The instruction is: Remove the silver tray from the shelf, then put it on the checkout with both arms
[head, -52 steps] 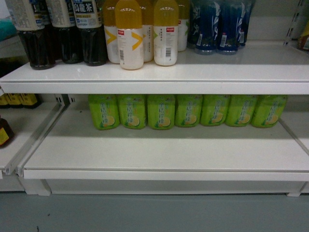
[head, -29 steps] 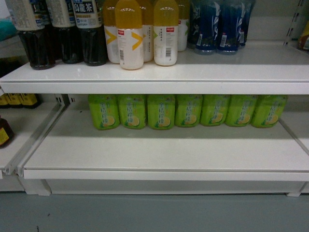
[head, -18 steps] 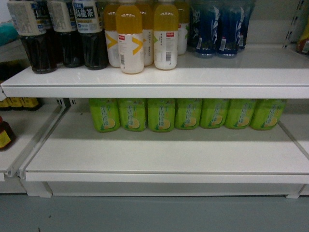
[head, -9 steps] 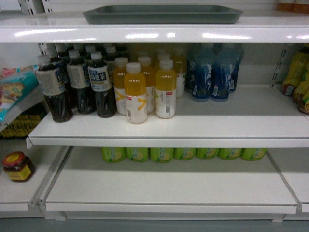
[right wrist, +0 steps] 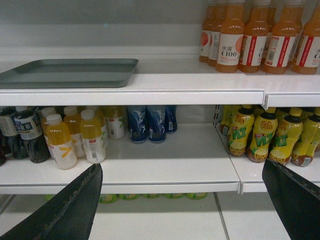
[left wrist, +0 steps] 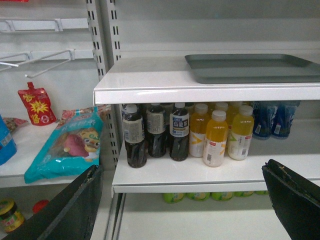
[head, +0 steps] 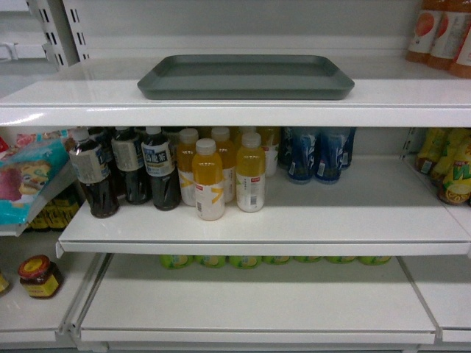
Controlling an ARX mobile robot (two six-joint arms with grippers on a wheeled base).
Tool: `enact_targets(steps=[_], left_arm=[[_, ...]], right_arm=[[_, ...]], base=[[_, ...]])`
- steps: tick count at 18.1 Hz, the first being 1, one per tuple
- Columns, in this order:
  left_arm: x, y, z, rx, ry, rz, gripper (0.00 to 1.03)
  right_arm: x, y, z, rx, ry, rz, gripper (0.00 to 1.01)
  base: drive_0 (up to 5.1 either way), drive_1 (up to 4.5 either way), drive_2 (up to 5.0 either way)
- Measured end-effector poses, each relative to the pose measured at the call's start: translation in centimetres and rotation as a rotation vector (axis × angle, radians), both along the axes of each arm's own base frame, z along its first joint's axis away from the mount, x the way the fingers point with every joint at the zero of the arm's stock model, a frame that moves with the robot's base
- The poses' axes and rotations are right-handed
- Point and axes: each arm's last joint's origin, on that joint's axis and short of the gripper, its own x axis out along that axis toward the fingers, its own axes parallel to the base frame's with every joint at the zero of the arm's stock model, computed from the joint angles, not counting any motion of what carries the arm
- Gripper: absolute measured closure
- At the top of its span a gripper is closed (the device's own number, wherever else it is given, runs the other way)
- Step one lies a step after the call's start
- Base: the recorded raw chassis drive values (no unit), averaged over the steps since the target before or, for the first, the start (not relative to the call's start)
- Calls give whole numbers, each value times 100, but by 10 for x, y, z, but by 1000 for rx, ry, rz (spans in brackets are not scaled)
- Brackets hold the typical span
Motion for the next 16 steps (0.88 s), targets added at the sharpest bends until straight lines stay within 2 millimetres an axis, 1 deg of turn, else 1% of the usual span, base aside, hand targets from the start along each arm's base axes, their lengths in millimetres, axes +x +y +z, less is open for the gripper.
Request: enact_targets(steps=[8,16], left_arm=[[0,0,0,0,0,0,5],[0,0,0,0,1,0,5]], right_arm=[[0,0,0,0,0,0,3],[0,0,0,0,2,0,3]], base=[[0,0,0],[3,430,-425]])
